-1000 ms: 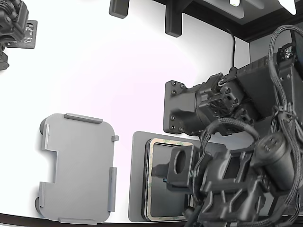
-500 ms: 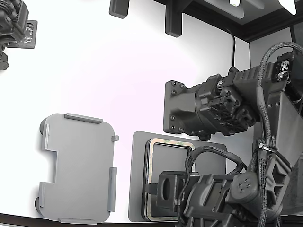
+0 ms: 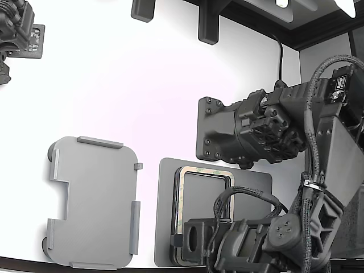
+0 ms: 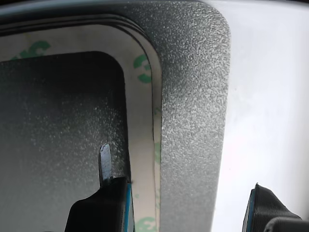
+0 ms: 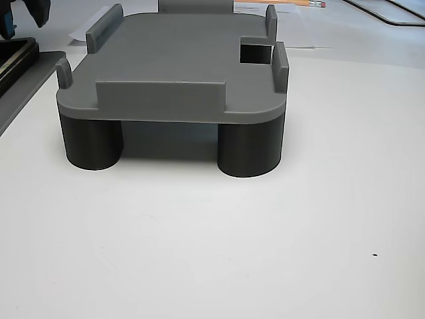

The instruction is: Move top rectangular frame to the holder.

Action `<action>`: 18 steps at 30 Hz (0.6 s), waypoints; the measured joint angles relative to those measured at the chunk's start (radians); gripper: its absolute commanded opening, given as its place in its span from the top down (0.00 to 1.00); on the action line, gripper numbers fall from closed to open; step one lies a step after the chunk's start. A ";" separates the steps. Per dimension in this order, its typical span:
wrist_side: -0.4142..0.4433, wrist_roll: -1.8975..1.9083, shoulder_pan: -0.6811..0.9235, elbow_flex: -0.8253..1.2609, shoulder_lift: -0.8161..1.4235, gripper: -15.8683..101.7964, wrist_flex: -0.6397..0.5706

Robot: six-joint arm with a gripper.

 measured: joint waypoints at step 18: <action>0.011 0.077 0.040 0.051 -0.014 0.22 -0.038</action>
